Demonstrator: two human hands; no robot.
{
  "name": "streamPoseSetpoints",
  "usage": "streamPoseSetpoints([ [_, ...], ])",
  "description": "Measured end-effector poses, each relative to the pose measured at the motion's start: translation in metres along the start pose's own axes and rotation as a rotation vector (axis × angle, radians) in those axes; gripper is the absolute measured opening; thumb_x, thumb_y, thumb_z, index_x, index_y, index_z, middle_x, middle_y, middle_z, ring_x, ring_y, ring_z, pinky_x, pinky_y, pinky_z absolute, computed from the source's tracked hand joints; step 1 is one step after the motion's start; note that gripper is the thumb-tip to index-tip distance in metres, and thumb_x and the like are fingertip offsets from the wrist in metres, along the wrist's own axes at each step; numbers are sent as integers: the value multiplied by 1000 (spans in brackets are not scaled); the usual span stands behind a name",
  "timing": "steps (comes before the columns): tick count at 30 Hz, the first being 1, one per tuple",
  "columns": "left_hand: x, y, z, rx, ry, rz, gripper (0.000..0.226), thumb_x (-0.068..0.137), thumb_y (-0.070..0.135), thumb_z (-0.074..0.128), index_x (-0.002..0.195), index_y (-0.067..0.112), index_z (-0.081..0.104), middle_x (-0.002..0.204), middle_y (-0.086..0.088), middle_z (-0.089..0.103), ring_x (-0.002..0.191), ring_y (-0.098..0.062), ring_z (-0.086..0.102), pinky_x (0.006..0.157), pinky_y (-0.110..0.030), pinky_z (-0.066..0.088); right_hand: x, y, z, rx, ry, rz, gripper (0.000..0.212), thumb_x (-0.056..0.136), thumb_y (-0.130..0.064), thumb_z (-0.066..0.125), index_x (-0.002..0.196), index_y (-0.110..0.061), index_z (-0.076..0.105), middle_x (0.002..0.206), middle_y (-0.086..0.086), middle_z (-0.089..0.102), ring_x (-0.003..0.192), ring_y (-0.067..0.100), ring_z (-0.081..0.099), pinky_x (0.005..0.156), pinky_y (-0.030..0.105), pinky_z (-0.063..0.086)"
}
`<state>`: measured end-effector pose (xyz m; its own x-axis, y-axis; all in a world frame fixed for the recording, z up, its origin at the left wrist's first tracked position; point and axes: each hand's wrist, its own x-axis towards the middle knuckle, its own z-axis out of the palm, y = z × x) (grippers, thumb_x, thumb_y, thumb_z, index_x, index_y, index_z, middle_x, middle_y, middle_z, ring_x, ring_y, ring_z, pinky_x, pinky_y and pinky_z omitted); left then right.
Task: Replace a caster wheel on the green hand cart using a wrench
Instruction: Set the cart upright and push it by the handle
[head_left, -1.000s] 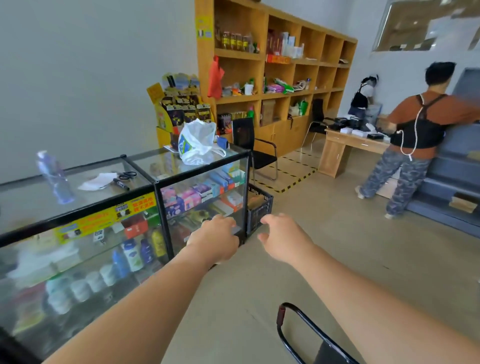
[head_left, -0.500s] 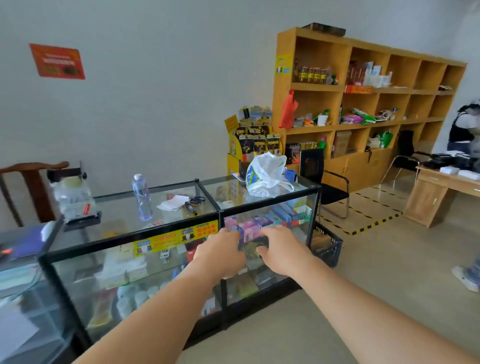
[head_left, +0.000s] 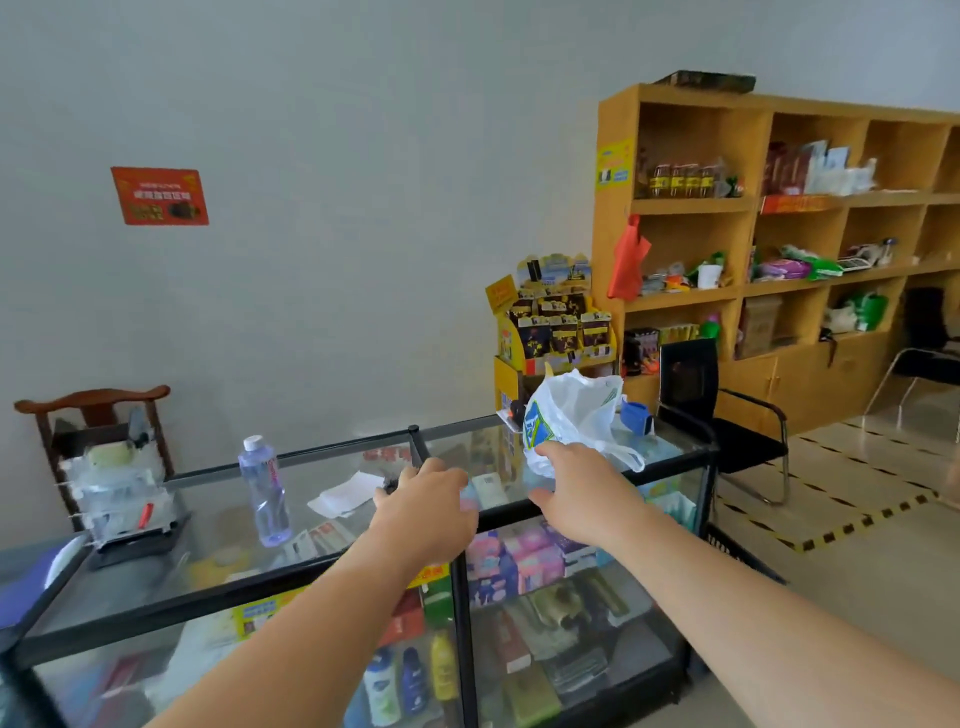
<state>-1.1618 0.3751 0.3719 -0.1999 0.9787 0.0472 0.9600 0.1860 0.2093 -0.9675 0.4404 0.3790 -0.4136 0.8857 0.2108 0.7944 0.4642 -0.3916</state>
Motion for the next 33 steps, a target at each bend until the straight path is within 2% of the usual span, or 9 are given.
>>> streamPoseSetpoints([
  [4, 88, 28, 13, -21, -16, 99, 51, 99, 37, 52, 148, 24, 47, 150, -4, 42, 140, -35, 41, 114, -55, 40, 62, 50, -1, -70, 11, 38, 52, 95, -39, 59, 143, -25, 47, 135, 4, 53, 123, 27, 54, 97, 41, 49],
  [8, 196, 82, 28, -15, 2, 276, 48, 99, 34, 52, 146, 24, 49, 144, -4, 47, 132, -33, 48, 110, -50, 45, 127, 113, -14, -121, 69, 129, 53, 96, -40, 61, 145, -27, 47, 138, 1, 53, 122, 24, 57, 96, 39, 50],
  [11, 281, 140, 33, 10, -23, 431, 50, 101, 36, 52, 149, 26, 46, 148, -2, 45, 135, -31, 46, 112, -52, 43, 164, 167, -39, -130, 114, 248, 47, 97, -37, 61, 141, -24, 50, 134, 3, 54, 115, 24, 60, 94, 37, 52],
  [13, 332, 193, 34, 6, -28, 529, 45, 101, 35, 52, 144, 26, 49, 145, -2, 48, 132, -30, 48, 107, -48, 48, 177, 207, -64, -146, 148, 342, 47, 98, -38, 60, 141, -22, 50, 136, 4, 50, 118, 29, 58, 97, 44, 52],
  [15, 368, 255, 40, -2, -18, 645, 43, 101, 34, 53, 143, 26, 50, 140, -4, 49, 128, -31, 50, 102, -47, 51, 177, 250, -90, -169, 215, 444, 50, 98, -39, 59, 144, -24, 48, 138, 3, 49, 121, 28, 56, 98, 45, 52],
  [21, 386, 432, 83, -22, -115, 1013, 39, 99, 33, 55, 136, 20, 53, 132, -5, 51, 118, -31, 55, 97, -52, 54, 128, 372, -150, -255, 323, 779, 49, 97, -43, 60, 142, -25, 51, 139, 1, 49, 124, 27, 54, 102, 42, 49],
  [24, 381, 518, 100, -11, -132, 1188, 41, 99, 32, 56, 138, 21, 52, 135, -5, 49, 127, -32, 51, 103, -55, 50, 95, 429, -179, -307, 385, 906, 52, 96, -42, 61, 143, -24, 49, 140, 3, 47, 128, 28, 50, 105, 44, 47],
  [30, 365, 687, 116, -64, -109, 1423, 41, 100, 32, 54, 141, 22, 51, 139, -4, 48, 128, -30, 50, 102, -51, 52, 23, 540, -255, -409, 504, 1110, 42, 95, -35, 59, 135, -24, 54, 132, 0, 50, 124, 27, 51, 100, 44, 49],
  [33, 357, 760, 125, -91, -73, 1501, 41, 100, 29, 53, 140, 21, 51, 140, -4, 48, 130, -32, 48, 101, -52, 51, -3, 587, -287, -446, 523, 1196, 41, 96, -33, 59, 136, -24, 53, 138, 2, 49, 125, 27, 50, 101, 44, 49],
])
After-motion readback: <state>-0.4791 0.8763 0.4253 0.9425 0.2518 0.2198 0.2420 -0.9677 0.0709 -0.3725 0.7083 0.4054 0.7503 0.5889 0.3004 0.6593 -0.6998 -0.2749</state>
